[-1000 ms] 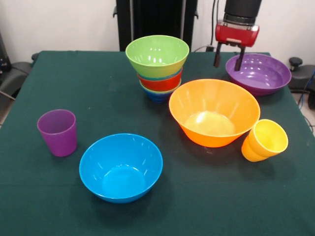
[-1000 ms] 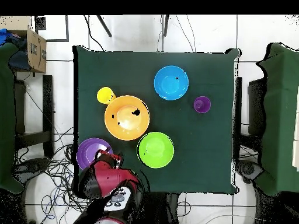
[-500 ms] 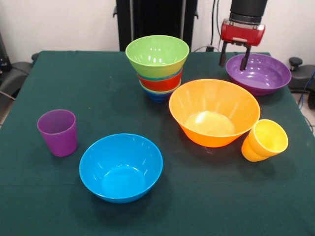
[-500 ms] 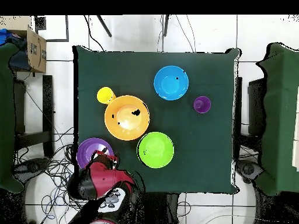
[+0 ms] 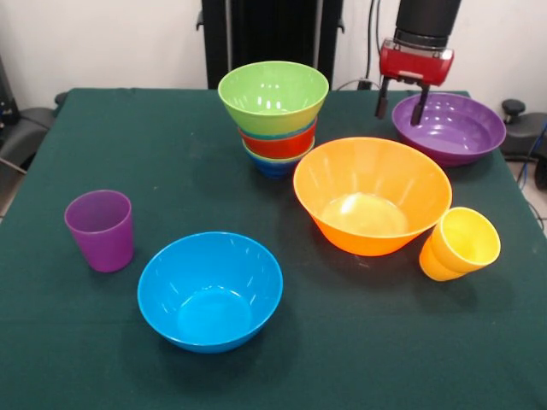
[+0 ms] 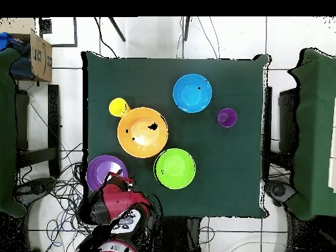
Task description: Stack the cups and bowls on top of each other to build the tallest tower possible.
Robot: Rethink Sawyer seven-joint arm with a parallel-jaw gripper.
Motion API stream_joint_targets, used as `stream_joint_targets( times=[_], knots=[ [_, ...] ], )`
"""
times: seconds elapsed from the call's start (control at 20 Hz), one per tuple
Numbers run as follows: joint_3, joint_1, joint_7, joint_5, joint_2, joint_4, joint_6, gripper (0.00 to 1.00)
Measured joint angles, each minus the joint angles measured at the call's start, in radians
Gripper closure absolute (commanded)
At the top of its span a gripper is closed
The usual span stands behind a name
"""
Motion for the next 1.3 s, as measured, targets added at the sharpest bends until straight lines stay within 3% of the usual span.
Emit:
stream_joint_targets(
  times=[1.3],
  knots=[
    [0.003,-0.004,0.0,0.001,0.093,-0.001,0.0,0.0]
  ],
)
